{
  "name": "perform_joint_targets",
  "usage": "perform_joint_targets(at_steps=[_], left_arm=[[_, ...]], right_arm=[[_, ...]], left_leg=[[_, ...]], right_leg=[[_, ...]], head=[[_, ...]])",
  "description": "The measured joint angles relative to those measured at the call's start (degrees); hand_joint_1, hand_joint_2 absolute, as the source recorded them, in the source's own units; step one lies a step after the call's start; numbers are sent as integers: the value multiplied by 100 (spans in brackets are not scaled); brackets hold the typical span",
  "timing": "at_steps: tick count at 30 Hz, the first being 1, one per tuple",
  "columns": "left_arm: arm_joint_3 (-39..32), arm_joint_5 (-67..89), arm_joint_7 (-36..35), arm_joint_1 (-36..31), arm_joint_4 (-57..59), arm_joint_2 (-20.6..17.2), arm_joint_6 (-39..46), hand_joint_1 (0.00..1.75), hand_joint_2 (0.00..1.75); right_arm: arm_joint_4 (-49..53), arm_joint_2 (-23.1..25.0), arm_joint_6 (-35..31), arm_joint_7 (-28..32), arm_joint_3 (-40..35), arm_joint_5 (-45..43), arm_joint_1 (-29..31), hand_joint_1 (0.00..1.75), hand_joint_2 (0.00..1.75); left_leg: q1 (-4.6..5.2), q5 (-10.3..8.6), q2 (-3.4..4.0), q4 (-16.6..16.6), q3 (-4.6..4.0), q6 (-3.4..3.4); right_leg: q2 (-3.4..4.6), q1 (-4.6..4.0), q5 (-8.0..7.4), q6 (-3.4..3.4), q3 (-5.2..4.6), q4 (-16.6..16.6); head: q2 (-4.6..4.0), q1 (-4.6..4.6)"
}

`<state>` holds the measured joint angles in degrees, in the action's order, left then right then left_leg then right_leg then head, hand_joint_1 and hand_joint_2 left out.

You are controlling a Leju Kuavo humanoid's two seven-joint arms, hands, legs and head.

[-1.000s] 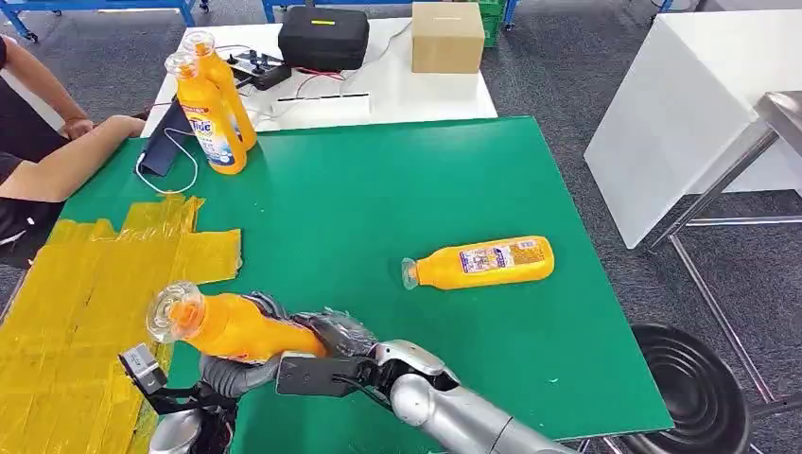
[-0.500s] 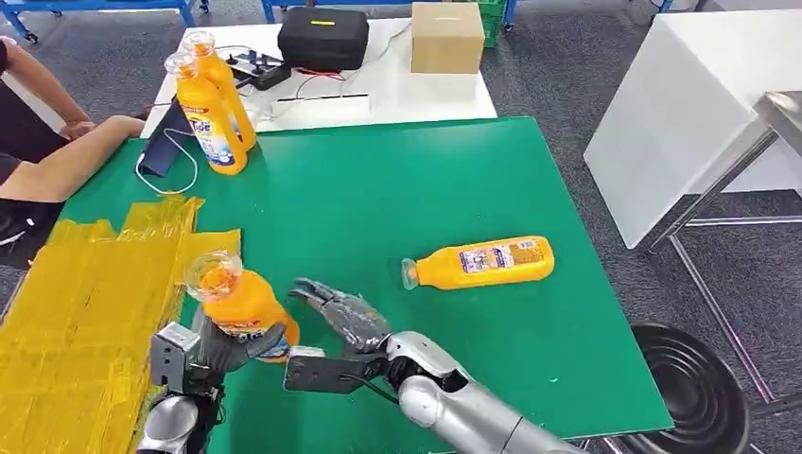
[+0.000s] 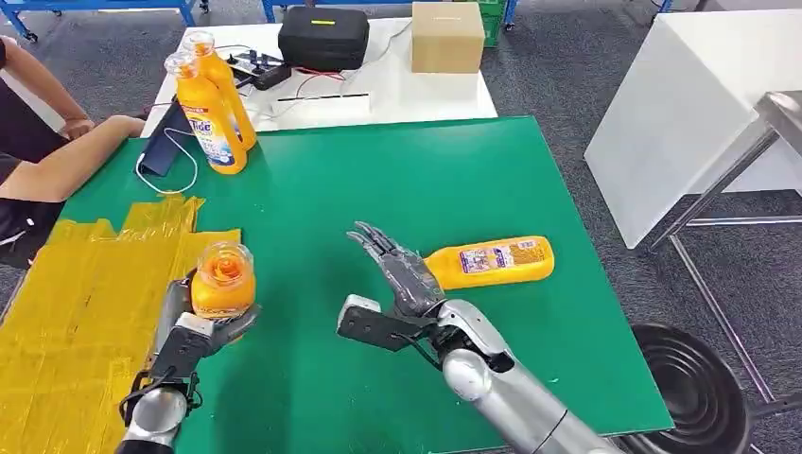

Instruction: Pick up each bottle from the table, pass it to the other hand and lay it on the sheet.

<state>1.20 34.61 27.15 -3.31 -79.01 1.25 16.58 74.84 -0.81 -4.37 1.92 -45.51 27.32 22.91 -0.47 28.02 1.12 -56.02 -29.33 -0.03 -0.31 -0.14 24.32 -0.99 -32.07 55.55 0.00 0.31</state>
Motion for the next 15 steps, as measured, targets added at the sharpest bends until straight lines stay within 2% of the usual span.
perform_joint_targets(at_steps=[1, 6, 9, 15], left_arm=[[-22, 767, -322, -27, 17, -54, 621, 175, 175], [-153, 3025, -1324, -222, 667, -433, 1835, 175, 175], [-227, 3750, -1622, -279, 1207, -655, 2040, 175, 175], [-85, 4939, -2219, -828, 2398, -903, 1963, 175, 175]], right_arm=[[72, -67, -96, -56, 87, 126, -22, 0, 175], [339, -609, -9, -149, 602, 210, -2, 0, 175], [420, -959, 284, -179, 947, 177, 16, 0, 175], [383, -1543, 1019, -269, 1224, 79, 235, 0, 175]], left_leg=[[0, 0, -1, 0, 0, 0], [3, -1, -3, 0, 2, -1], [7, -1, -1, -1, 2, -1], [21, -1, -3, -1, 7, -2]], right_leg=[[0, 0, 0, 0, -1, 0], [-1, 4, -1, 0, 4, 0], [-1, 7, -1, -1, 3, 0], [-4, 22, -1, -1, 5, 5]], head=[[0, -2], [0, 0], [0, -2], [0, -4]])
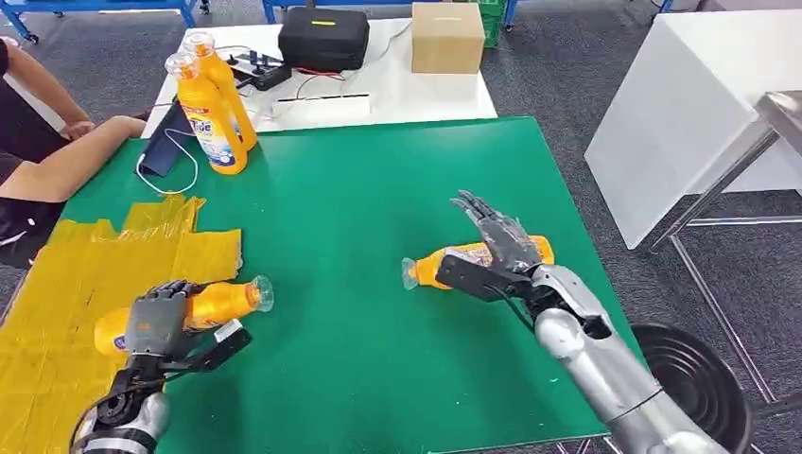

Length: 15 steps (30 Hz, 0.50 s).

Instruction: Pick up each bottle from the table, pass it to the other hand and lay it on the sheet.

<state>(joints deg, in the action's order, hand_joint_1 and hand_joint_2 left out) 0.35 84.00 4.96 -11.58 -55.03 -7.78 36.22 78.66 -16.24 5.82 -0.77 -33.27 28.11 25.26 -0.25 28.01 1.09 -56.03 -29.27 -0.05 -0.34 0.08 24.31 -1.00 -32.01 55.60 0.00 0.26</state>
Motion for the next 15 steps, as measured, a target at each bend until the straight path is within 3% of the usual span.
perform_joint_targets(at_steps=[4, 15], left_arm=[[247, 413, -349, -411, 708, -26, 4, 175, 175], [448, 439, -393, -781, 1337, -41, 2, 175, 175]], right_arm=[[-160, -205, 144, -22, -15, 0, 207, 0, 175], [-343, -345, 164, -28, -28, -2, 372, 0, 175]], left_leg=[[1, -10, -30, 1, 6, -13], [1, -45, -60, 4, 31, -12]], right_leg=[[-32, 1, 0, 0, 20, 2], [-74, 1, -5, -3, 61, 8]], head=[[0, 0], [0, 0]])
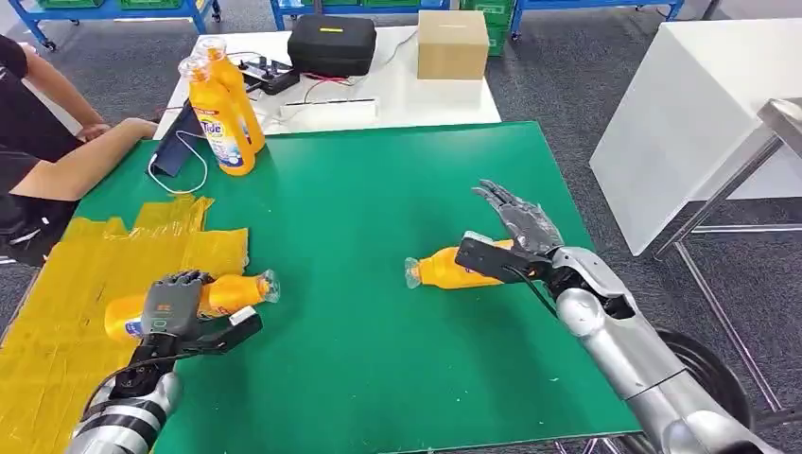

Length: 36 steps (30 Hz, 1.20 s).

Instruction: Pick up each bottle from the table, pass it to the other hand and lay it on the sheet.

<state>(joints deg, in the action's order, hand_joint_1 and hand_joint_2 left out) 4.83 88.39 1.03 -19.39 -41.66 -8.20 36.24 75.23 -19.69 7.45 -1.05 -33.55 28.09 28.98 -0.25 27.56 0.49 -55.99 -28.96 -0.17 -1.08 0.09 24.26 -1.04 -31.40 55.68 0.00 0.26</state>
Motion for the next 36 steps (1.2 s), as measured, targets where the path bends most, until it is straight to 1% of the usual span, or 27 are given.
perform_joint_targets(at_steps=[5, 6, 11, 17, 19, 23, 29, 36], left_arm=[[40, 0, 9, -56, 99, -9, -42, 175, 175], [42, -11, 28, -79, 129, -9, -74, 0, 175], [134, -28, 37, -225, 313, -31, -300, 0, 175], [271, -111, 35, -368, 518, -37, -367, 0, 175], [308, -289, 201, -420, 542, -39, -352, 0, 175], [372, -680, 510, -446, 531, -44, -356, 0, 175], [464, -1294, 748, -224, 98, -74, -341, 0, 175], [584, -1799, 992, 128, -494, -101, -328, 0, 175]], right_arm=[[-55, -18, 50, -44, -20, -11, 24, 0, 175], [-72, -39, 65, -68, -37, -28, 40, 0, 175], [-215, -138, 214, -98, -68, -103, 165, 0, 175], [-614, -266, 489, -138, -199, -107, 353, 0, 175], [-829, -350, 625, -144, -254, -197, 412, 0, 175], [-1152, -531, 627, -63, -308, -238, 422, 0, 175], [-1401, -737, 525, -68, -306, -157, 279, 0, 175], [-1548, -855, 525, -83, -205, -11, 67, 0, 175]], left_leg=[[0, -1, -6, 0, 17, 0], [1, -1, -9, 0, 19, 0], [5, -11, -38, 1, 23, -9], [9, -27, -45, 2, 27, -13], [10, -29, -49, 2, 29, -12], [15, -34, -53, 2, 28, -15], [18, -34, -48, -1, 12, -15], [23, -32, -49, -3, -38, -18]], right_leg=[[-5, 1, 0, 0, 18, 0], [-8, 2, 0, 0, 21, 0], [-28, 8, -1, -1, 34, -1], [-35, 13, -12, -15, 38, -1], [-38, 14, -15, -18, 40, -1], [-42, 18, -17, -22, 41, 0], [-41, 20, -18, -26, 15, 0], [-42, 23, -18, -27, -36, 1]], head=[[0, 0], [0, 0], [0, 0], [0, 2], [2, -2], [0, -2], [0, 0], [0, 2]])
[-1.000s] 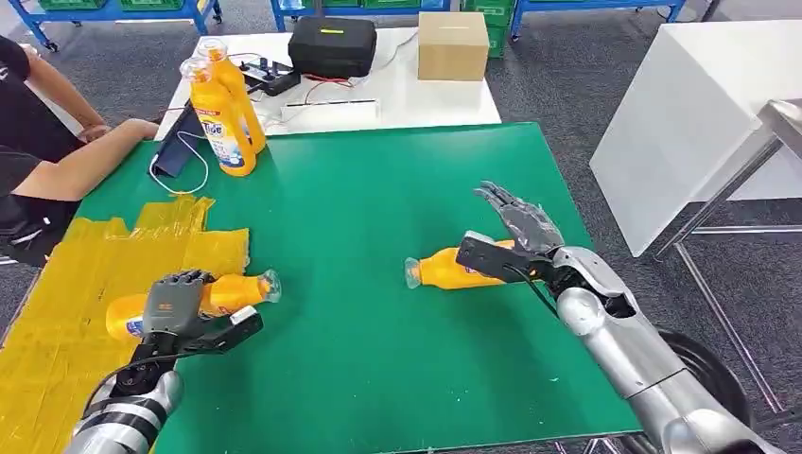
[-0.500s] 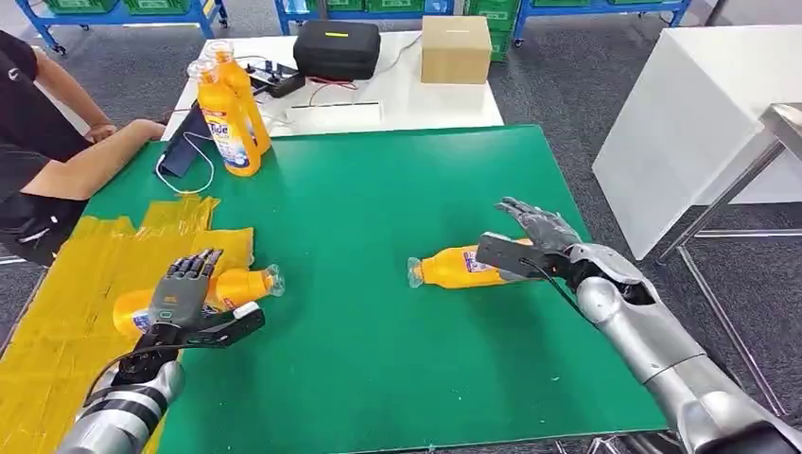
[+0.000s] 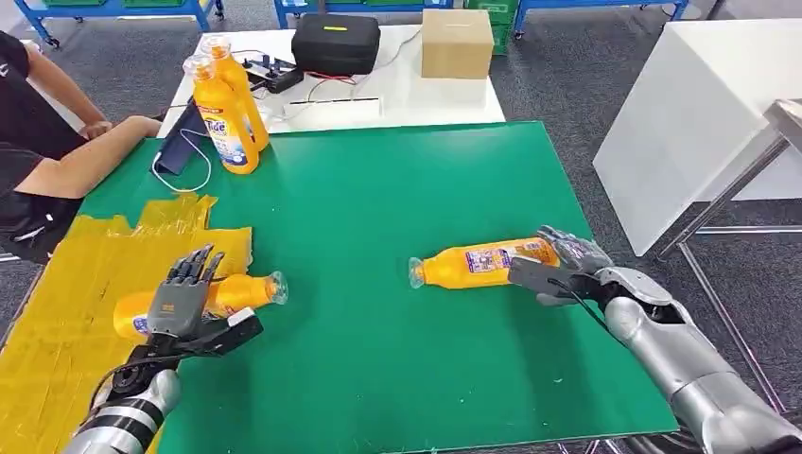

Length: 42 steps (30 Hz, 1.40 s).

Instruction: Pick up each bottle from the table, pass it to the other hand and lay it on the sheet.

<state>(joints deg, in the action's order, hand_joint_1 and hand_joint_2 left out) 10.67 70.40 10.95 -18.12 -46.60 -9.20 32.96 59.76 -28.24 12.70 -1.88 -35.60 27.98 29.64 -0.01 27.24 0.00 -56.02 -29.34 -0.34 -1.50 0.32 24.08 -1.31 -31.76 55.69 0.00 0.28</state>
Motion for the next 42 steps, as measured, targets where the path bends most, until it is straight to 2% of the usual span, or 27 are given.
perform_joint_targets(at_steps=[10, 15, 22, 25, 34, 42], left_arm=[[66, -120, 68, 176, -349, 2, -57, 0, 175], [118, -811, 499, 331, -745, 20, -326, 0, 175], [363, -1219, 660, 787, -1764, 184, -914, 0, 175], [485, -1167, 610, 961, -2135, 238, -964, 0, 175], [546, -1099, 577, 1127, -2511, 271, -1108, 0, 175], [590, -1053, 577, 1127, -2550, 310, -1204, 0, 175]], right_arm=[[-96, -2, -11, 4, 72, 35, -92, 0, 175], [-241, 88, -208, 116, 131, 392, -112, 0, 175], [-809, 879, -1373, 133, 280, 1513, -56, 0, 175], [-863, 1221, -1665, 40, 334, 1873, -57, 0, 175], [-870, 1781, -1709, -87, 361, 2432, -52, 0, 175], [-1060, 2044, -1482, -103, 363, 2614, 102, 0, 175]], left_leg=[[4, 0, 7, 0, -20, -1], [5, 1, 8, 0, -24, -1], [4, 1, 24, 0, -38, -1], [4, 1, 38, -1, -43, -1], [3, 1, 39, 0, -61, -1], [5, 1, 39, -1, -65, -1]], right_leg=[[4, 7, -1, -1, -24, 0], [5, 7, -1, -1, -25, 0], [29, 7, -4, -6, -48, 3], [31, 5, -4, -6, -55, 3], [31, 1, -4, -6, -72, 4], [31, 3, -4, -6, -77, 4]], head=[[0, -2], [0, -4], [0, -2], [0, -2], [0, 0], [0, 0]])
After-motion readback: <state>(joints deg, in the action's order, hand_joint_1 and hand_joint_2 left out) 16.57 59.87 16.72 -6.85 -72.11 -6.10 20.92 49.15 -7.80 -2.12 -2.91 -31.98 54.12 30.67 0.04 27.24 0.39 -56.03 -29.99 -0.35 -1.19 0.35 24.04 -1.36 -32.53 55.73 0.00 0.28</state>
